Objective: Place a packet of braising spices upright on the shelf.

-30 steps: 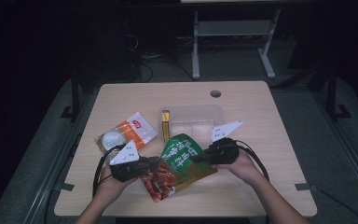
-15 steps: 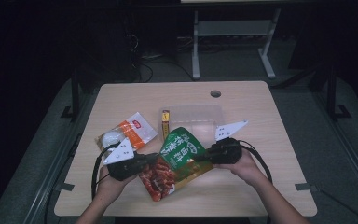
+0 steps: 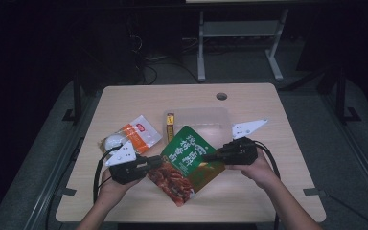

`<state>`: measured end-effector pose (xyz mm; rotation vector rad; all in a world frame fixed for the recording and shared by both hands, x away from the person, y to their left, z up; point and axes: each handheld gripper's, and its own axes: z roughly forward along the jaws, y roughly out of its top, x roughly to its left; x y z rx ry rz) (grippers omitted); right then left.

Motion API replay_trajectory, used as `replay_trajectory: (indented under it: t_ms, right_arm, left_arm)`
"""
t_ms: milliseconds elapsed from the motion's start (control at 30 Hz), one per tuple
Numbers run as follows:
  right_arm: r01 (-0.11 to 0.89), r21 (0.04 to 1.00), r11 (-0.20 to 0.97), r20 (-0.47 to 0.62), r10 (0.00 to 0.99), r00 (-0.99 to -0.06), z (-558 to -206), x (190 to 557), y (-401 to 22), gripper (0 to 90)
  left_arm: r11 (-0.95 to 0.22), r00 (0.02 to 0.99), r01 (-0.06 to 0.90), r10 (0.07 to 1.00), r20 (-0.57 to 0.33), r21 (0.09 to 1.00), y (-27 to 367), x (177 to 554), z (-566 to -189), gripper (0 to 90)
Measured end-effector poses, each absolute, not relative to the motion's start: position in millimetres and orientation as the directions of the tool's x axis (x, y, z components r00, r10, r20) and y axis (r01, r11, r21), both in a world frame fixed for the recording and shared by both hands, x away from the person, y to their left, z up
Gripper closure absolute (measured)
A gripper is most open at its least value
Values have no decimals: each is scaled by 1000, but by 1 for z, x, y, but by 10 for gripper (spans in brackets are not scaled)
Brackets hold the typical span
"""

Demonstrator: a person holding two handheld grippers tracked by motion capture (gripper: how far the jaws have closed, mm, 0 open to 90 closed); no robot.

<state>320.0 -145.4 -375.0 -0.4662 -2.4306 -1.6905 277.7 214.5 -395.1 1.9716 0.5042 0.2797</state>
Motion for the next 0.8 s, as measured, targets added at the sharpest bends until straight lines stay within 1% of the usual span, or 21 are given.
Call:
replay_trajectory:
  t_ms: [133,200,300,400,467,533,800]
  right_arm:
    - [305,902,306,266,165,-950,-364,318,-148,900]
    - [293,907,303,254,163,-953,-358,316,-150,900]
    - [270,916,298,232,158,-960,-349,313,-155,900]
    - [256,923,288,215,165,-963,-342,310,-159,900]
    - [249,927,280,205,178,-962,-339,310,-163,900]
    - [261,927,271,213,195,-957,-335,310,-168,900]
    - [255,922,292,166,299,-940,-315,308,-179,900]
  left_arm:
    - [-389,886,232,464,-28,892,215,276,-395,683]
    - [-396,884,243,466,-34,886,216,274,-396,614]
    - [-399,882,256,470,-43,880,220,271,-399,545]
    - [-408,878,264,476,-43,874,226,268,-401,513]
    - [-407,876,275,480,-52,871,229,267,-403,507]
    - [-407,870,293,488,-65,865,231,266,-405,485]
    - [-451,886,306,458,-76,838,226,272,-414,380]
